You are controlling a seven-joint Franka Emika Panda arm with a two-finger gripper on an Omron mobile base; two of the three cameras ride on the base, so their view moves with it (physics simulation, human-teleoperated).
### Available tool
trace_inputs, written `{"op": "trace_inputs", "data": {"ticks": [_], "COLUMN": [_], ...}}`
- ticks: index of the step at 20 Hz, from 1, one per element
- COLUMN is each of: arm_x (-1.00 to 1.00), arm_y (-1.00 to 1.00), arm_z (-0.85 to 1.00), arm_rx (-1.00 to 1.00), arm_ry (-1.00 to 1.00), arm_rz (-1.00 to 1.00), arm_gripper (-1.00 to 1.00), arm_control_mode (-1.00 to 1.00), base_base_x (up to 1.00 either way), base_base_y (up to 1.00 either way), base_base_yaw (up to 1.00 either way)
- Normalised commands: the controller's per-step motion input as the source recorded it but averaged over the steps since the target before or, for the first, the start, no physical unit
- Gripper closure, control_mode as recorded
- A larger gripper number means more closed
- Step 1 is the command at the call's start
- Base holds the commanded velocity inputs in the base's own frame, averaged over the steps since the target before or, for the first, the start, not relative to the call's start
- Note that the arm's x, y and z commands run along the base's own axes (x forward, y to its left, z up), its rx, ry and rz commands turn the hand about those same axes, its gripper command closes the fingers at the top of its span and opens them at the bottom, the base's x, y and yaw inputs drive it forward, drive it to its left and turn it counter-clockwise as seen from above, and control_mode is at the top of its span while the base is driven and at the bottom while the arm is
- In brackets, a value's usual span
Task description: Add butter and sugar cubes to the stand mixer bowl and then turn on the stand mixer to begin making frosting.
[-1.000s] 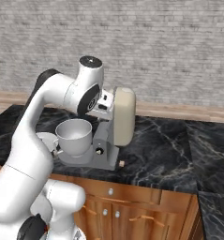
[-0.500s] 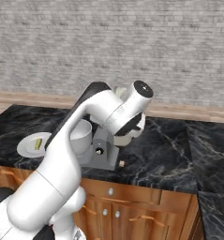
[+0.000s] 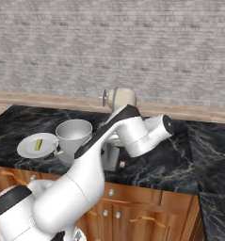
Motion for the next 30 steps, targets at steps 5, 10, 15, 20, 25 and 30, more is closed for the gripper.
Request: {"op": "trace_inputs", "data": {"ticks": [5, 10, 15, 20, 25, 30], "arm_x": [-0.04, -0.25, 0.0, 0.01, 0.18, 0.34], "arm_y": [-0.01, -0.01, 0.02, -0.09, -0.05, 0.0], "arm_z": [-0.27, -0.18, -0.32, -0.1, -0.05, -0.21], "arm_rx": [0.0, -0.05, -0.06, -0.01, 0.0, 0.0], "arm_ry": [-0.42, -0.41, -0.36, -0.06, 0.04, 0.12], "arm_rz": [0.18, 0.02, 0.0, 0.01, 0.06, 0.08], "arm_gripper": [-1.0, -1.0, -1.0, -1.0, -1.0, -1.0], "arm_control_mode": [-1.0, -1.0, -1.0, -1.0, -1.0, -1.0], "base_base_x": [0.0, 0.0, 0.0, 0.0, 0.0, 0.0], "base_base_y": [0.0, 0.0, 0.0, 0.0, 0.0, 0.0], "base_base_yaw": [0.0, 0.0, 0.0, 0.0, 0.0, 0.0]}}
